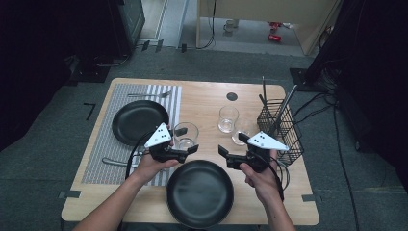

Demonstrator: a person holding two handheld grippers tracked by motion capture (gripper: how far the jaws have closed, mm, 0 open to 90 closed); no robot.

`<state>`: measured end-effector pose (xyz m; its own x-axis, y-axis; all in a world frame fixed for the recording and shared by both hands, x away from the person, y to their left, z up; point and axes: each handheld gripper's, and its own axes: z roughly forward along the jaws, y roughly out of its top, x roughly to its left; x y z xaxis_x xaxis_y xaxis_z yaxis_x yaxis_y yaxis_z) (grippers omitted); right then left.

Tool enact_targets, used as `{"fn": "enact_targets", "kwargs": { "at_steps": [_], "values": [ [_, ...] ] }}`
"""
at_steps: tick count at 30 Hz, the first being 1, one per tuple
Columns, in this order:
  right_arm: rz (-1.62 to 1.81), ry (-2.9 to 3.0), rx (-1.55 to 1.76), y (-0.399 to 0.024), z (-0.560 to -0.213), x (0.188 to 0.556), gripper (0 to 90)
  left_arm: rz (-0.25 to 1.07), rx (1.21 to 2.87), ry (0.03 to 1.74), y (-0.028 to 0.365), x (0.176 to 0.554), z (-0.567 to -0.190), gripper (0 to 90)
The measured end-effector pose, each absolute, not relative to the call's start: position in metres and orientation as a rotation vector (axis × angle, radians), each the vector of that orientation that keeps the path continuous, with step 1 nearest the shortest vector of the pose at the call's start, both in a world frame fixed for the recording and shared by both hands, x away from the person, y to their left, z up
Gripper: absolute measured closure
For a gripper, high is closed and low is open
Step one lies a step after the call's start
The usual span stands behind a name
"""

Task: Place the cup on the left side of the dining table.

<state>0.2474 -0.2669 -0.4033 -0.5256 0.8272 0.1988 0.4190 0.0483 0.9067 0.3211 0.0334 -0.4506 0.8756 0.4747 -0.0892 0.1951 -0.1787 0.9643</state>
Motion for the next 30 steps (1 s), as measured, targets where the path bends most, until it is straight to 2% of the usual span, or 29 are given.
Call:
{"fn": "enact_targets", "kwargs": {
  "at_steps": [10, 30],
  "values": [
    [1.365, 1.946, 1.4, -0.299, -0.447, 0.236, 12.7, 0.294, 1.752, 0.557, 0.049, 0.322, -0.452, 21.9],
    [1.133, 1.975, 1.487, -0.333, -0.501, 0.213, 12.8, 0.333, 1.746, 0.654, 0.082, 0.322, -0.458, 21.9]
  ]
}}
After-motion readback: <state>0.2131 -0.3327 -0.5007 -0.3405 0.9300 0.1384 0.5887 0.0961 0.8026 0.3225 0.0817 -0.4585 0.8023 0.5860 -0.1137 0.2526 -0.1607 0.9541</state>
